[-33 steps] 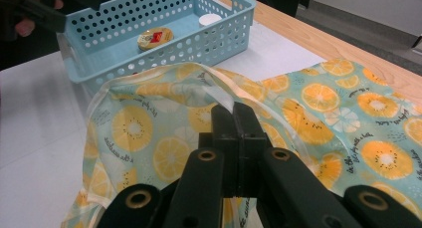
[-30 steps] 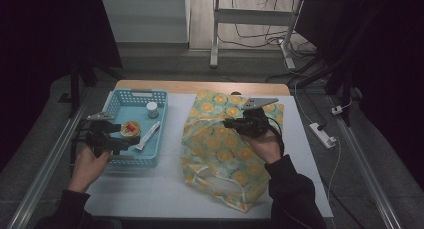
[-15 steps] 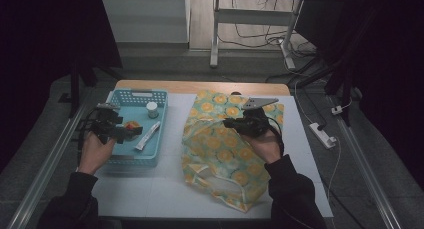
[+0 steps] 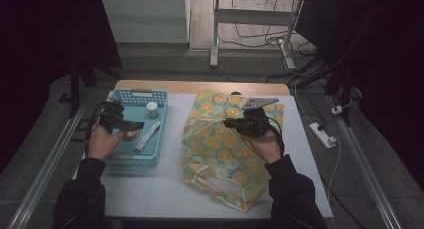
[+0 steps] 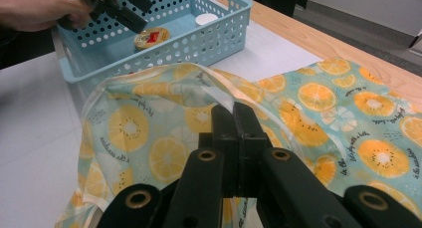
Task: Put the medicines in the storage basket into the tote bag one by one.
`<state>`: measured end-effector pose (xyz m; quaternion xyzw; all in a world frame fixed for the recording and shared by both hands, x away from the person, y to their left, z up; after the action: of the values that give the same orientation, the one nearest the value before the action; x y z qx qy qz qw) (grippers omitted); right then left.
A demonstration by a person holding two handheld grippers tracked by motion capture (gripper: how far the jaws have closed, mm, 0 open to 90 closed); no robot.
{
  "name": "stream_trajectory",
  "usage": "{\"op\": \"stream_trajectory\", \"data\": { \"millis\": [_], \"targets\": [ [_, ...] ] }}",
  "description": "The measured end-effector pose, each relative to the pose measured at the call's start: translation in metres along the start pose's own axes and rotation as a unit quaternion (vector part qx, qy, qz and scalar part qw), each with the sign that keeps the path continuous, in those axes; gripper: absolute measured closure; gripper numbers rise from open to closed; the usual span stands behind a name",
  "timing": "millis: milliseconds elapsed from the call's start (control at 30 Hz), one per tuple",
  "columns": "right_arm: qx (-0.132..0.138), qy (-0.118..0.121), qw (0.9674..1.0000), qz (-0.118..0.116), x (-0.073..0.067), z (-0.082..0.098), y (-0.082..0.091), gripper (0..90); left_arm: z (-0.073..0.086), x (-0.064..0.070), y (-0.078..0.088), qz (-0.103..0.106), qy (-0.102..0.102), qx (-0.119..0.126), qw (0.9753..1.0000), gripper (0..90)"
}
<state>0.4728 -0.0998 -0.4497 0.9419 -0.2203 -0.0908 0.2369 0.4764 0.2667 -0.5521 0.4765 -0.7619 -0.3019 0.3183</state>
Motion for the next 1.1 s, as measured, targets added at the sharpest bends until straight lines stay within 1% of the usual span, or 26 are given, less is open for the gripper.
{"op": "stream_trajectory", "data": {
  "millis": [67,133,267,400,467,567,633,700,733,767,833,867,900,933,1033,1100],
  "targets": [
    [-0.001,0.0,1.0,0.0,0.0,0.0,0.0,90.0,0.001,-0.003,-0.005,-0.005,0.003,-0.012,0.9999,0.0],
    [-0.002,0.002,1.0,0.0,0.0,0.001,-0.001,90.0,0.001,-0.006,-0.01,-0.015,0.002,-0.024,0.9996,0.0],
    [-0.002,0.003,1.0,-0.001,-0.001,0.001,-0.001,90.0,0.004,-0.011,-0.018,-0.02,0.007,-0.042,0.9989,0.0],
    [-0.002,0.003,1.0,-0.001,-0.001,0.001,0.0,89.9,0.007,-0.017,-0.025,-0.034,0.015,-0.062,0.9974,0.0],
    [-0.002,0.004,1.0,-0.001,-0.001,0.001,0.0,89.9,0.008,-0.017,-0.028,-0.034,0.019,-0.07,0.9968,0.0],
    [-0.003,0.004,1.0,-0.002,-0.001,0.001,-0.001,89.9,0.012,-0.018,-0.032,-0.043,0.023,-0.091,0.9947,0.2],
    [-0.003,0.003,1.0,-0.003,-0.002,0.002,-0.001,89.9,0.014,-0.02,-0.034,-0.051,0.026,-0.106,0.9927,0.2],
    [-0.003,0.004,1.0,-0.003,-0.002,0.002,-0.001,89.9,0.016,-0.02,-0.035,-0.055,0.027,-0.117,0.9912,1.0],
    [-0.003,0.004,1.0,-0.003,-0.002,0.002,-0.001,89.9,0.016,-0.02,-0.035,-0.059,0.027,-0.121,0.9905,1.6],
    [-0.003,0.004,1.0,-0.003,-0.002,0.002,-0.001,89.9,0.017,-0.021,-0.035,-0.065,0.031,-0.127,0.9893,3.0],
    [-0.004,0.004,1.0,-0.003,-0.002,0.002,-0.001,89.9,0.019,-0.022,-0.035,-0.079,0.036,-0.136,0.9869,8.3],
    [-0.004,0.004,1.0,-0.003,-0.002,0.002,-0.001,89.9,0.02,-0.023,-0.035,-0.08,0.038,-0.139,0.9863,12.6],
    [-0.003,0.004,1.0,-0.003,-0.002,0.002,-0.001,89.9,0.02,-0.022,-0.035,-0.073,0.042,-0.141,0.9864,17.9],
    [-0.003,0.004,1.0,-0.004,-0.002,0.002,-0.001,89.9,0.021,-0.022,-0.035,-0.072,0.045,-0.141,0.9863,19.4],
    [-0.003,0.003,1.0,-0.003,-0.002,0.002,-0.001,89.9,0.021,-0.022,-0.034,-0.074,0.055,-0.144,0.9852,19.8],
    [-0.002,0.003,1.0,-0.003,-0.002,0.002,0.0,89.9,0.02,-0.023,-0.033,-0.082,0.054,-0.142,0.985,19.9]
  ]
}}
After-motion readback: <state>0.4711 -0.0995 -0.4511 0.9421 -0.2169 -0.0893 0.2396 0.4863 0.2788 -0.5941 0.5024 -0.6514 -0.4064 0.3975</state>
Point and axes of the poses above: each handheld gripper's, and its own axes: y roughly backward along the jaws, z roughly out of its underside, x roughly to its right, the point moved 8 cm from there along -y, roughly forward along the jaws, and after that the axes turned 4 degrees about x, right-handed, at the moved point
